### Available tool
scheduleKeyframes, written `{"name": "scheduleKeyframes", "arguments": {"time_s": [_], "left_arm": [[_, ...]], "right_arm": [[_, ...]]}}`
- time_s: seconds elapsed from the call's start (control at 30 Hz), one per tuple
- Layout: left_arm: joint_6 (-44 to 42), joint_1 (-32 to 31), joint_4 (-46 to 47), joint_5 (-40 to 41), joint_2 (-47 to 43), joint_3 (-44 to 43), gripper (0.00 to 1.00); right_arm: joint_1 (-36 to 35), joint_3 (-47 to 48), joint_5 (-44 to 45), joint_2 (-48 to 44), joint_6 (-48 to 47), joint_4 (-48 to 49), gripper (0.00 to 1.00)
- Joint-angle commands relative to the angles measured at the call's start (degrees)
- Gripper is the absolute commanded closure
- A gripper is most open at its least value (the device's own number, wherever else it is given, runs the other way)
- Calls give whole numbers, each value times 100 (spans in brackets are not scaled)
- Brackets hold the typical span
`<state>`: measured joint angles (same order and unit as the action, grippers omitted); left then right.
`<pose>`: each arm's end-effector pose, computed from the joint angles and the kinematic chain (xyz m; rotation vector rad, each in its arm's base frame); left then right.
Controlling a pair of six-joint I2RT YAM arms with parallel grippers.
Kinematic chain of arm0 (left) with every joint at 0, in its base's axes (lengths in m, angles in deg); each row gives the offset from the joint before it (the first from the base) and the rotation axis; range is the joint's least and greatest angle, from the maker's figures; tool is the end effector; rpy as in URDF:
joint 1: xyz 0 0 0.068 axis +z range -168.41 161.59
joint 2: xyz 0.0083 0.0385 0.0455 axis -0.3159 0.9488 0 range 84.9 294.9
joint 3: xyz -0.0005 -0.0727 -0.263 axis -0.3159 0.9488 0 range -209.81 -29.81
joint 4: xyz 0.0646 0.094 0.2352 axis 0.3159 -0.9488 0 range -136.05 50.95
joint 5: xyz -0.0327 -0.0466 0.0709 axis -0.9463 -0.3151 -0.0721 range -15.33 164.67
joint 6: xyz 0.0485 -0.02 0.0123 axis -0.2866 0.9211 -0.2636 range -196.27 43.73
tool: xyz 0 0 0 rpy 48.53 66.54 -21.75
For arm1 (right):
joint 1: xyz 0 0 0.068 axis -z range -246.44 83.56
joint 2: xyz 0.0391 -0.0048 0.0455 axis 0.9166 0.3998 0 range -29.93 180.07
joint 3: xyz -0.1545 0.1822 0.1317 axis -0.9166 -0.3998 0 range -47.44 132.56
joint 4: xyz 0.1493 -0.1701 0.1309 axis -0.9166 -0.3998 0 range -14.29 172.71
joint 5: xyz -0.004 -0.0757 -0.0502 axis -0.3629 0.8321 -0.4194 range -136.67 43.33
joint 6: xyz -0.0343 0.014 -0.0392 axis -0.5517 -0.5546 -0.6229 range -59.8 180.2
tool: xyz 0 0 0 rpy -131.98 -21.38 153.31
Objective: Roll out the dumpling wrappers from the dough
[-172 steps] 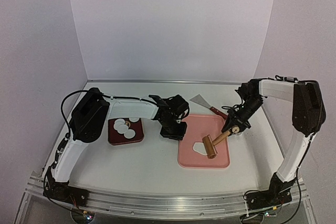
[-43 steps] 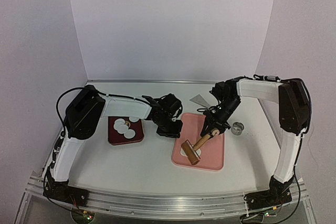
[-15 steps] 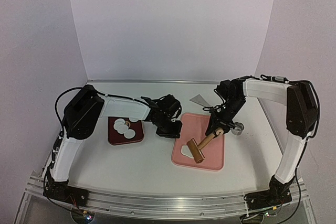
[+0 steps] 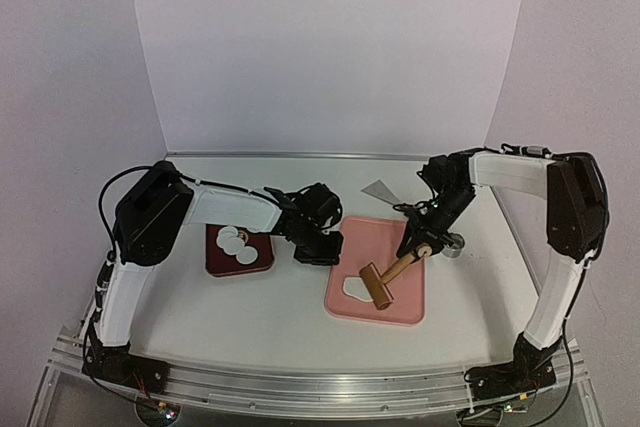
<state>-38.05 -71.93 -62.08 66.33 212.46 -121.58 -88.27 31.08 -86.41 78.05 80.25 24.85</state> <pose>0.2761 -0.3820 0.1348 0.4262 2.7490 -0.6982 0.3155 0.1510 0.1951 0.0666 -2.7771 -0.9606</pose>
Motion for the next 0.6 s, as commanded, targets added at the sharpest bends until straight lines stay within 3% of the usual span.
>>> {"name": "scheduleKeyframes", "arguments": {"time_s": [0.0, 0.23, 0.57], "left_arm": [[-82, 7, -445, 190, -229, 181, 100], [-44, -1, -391, 200, -74, -102, 100], [140, -2, -181, 260, -240, 216, 100]], "right_arm": [[-178, -25, 1783, 627, 44, -112, 100], [-772, 415, 1701, 1148, 166, -149, 100], [-147, 234, 2203, 595, -144, -449, 100]]}}
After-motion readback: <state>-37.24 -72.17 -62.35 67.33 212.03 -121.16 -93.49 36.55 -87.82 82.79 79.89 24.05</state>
